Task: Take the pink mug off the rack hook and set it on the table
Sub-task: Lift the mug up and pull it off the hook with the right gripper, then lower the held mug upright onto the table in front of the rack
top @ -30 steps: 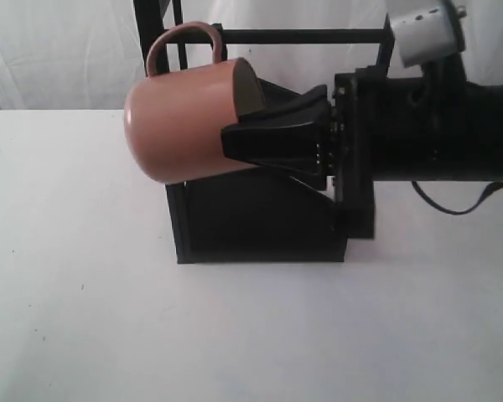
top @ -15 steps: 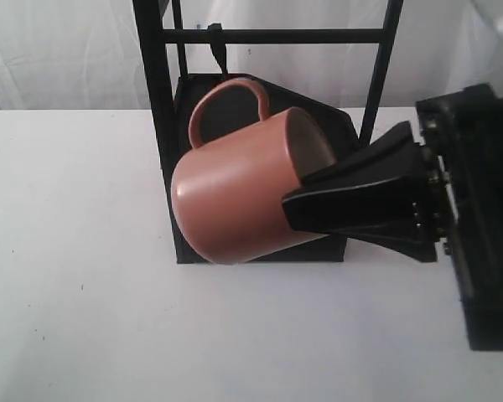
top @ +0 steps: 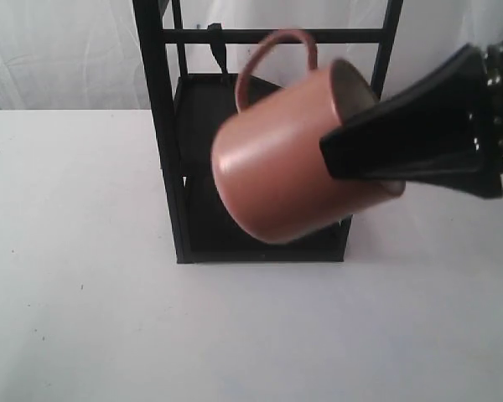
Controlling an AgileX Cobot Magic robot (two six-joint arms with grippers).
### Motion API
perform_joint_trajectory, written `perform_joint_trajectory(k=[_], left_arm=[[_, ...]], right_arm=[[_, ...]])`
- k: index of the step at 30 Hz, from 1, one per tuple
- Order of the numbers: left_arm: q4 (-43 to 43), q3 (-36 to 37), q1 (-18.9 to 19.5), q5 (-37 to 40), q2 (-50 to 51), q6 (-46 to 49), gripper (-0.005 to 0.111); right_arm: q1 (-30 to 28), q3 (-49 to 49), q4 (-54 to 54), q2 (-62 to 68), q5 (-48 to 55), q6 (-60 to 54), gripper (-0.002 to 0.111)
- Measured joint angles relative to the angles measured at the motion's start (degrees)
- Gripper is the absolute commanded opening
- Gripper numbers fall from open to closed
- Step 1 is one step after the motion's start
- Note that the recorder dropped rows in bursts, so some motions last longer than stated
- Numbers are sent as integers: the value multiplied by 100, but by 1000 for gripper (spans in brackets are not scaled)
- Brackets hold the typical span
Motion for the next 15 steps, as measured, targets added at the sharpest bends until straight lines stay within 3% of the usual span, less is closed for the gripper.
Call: perform_joint_trajectory(k=[7,15], left_arm=[[0,0,0,0,0,0,0],[0,0,0,0,0,0,0]], right_arm=[[583,-243,-1718,443,497,1185,0],[1692,-397,-3383,851,540,2438,0]])
